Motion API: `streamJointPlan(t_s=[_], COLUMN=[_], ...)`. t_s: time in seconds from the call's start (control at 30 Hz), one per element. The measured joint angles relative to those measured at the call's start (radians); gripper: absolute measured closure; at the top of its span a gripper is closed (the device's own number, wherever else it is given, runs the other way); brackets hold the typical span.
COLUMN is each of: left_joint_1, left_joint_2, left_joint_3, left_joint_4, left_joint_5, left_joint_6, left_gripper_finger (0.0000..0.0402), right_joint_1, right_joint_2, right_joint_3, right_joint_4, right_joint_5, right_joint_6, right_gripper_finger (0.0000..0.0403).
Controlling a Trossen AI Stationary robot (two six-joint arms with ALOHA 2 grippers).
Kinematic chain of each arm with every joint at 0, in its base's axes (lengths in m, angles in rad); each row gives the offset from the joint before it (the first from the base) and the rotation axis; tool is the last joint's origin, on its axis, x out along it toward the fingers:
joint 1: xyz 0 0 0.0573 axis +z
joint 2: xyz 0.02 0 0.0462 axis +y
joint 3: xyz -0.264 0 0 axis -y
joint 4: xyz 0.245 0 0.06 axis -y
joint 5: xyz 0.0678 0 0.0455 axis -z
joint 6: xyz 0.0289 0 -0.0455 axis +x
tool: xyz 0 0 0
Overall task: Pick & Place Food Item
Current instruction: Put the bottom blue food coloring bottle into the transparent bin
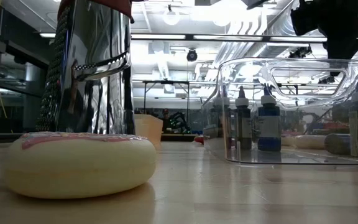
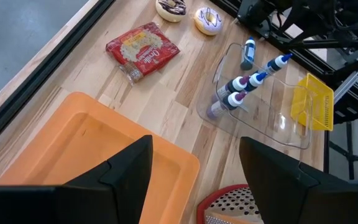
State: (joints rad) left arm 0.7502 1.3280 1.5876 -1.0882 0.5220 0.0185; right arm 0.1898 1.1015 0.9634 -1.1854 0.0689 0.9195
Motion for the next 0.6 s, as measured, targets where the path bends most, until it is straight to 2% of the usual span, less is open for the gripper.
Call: streamJointPlan(t_s=[0.6], left_joint_1=[0.0], left_joint_2=[0.0], left_joint_3=[0.001], left_joint_4=[0.0], left_joint_5=[0.0], left_joint_6=[0.0], left_gripper_finger=[0.0167], right_joint_1=[0.013], right_joint_2=[0.073], right_joint_3=[0.0], right_joint_4=[-0.011], right_joint_5=[-0.047], right_joint_6=[0.079], right_gripper_finger=[0.0256])
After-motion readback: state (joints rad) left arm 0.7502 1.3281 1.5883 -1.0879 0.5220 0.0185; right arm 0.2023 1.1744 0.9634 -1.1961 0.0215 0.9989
